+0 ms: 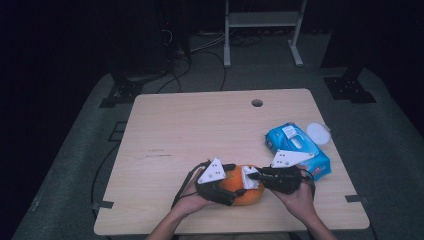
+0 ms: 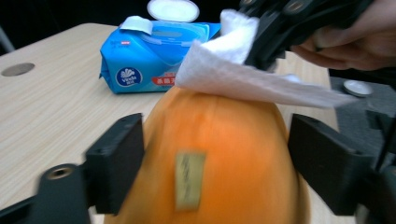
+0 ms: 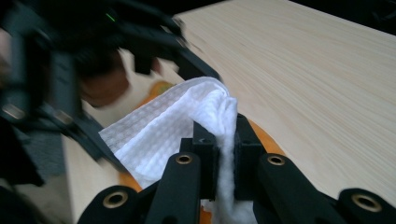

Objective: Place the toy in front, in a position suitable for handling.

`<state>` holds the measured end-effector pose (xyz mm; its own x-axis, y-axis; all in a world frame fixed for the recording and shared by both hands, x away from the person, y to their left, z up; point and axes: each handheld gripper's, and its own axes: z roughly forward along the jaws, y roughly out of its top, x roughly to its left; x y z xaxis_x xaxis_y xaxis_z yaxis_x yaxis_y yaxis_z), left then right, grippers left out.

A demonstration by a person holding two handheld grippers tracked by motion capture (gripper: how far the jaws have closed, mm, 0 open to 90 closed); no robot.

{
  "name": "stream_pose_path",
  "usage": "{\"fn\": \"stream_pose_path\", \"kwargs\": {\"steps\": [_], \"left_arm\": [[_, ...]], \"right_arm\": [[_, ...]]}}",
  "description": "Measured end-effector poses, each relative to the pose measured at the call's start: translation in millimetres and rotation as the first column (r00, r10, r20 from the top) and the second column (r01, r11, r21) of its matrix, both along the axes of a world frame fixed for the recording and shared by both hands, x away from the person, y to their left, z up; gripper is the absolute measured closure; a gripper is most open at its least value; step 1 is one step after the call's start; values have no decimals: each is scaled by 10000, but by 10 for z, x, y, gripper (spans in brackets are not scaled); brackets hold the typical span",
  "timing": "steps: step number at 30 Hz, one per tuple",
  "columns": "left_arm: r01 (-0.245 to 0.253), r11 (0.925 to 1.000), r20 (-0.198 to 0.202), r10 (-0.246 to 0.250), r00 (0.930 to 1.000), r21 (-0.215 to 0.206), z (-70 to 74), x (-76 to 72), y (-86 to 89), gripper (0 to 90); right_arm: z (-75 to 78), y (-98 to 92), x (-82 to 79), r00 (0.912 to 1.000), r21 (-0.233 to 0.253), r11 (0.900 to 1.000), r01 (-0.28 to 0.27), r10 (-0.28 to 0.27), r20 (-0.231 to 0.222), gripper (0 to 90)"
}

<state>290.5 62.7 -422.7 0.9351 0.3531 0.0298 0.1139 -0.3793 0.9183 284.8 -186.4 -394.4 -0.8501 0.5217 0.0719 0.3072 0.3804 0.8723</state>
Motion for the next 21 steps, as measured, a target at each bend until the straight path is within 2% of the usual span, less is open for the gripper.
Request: {"fn": "stream_pose_path", "kwargs": {"steps": [1, 3, 4, 8, 11, 14, 15, 18, 21], "left_arm": [[-17, 10000, 31, 17, 10000, 28, 0, 15, 33, 145], [86, 9999, -212, -88, 9997, -99, -28, 61, 99, 117], [86, 9999, -212, -88, 9997, -99, -28, 61, 99, 108], [385, 9992, -890, -378, 9953, 56, -230, 164, 113, 84], [443, 9990, -904, -436, 9950, 58, -293, 165, 61, 77], [406, 9991, -704, -396, 9967, 132, -294, 149, 55, 145], [429, 9990, -696, -419, 9967, 126, -297, 138, 63, 167], [370, 9991, -629, -358, 9974, 185, -293, 125, 64, 218], [350, 9994, -653, -344, 9973, 70, -297, 123, 77, 242]], "right_arm": [[-17, -36, 19, 9999, -52, 9999, 155, -155, -32, 822], [-47, -132, 71, 9987, 133, 9992, 387, -382, -343, 822], [-64, -174, 100, 9981, 196, 9986, 493, -485, -391, 823], [-109, -262, 162, 9952, 292, 9970, 721, -700, -688, 822], [-109, -250, 159, 9950, 227, 9968, 764, -747, -661, 822], [-83, -208, 126, 9958, 149, 9969, 767, -758, -520, 822], [-34, -131, 63, 9981, 116, 9984, 550, -546, -269, 823], [18, -42, 4, 9998, 108, 9998, 178, -178, -2, 822], [15, -56, 18, 9998, 36, 9998, 196, -196, -18, 822]]}}
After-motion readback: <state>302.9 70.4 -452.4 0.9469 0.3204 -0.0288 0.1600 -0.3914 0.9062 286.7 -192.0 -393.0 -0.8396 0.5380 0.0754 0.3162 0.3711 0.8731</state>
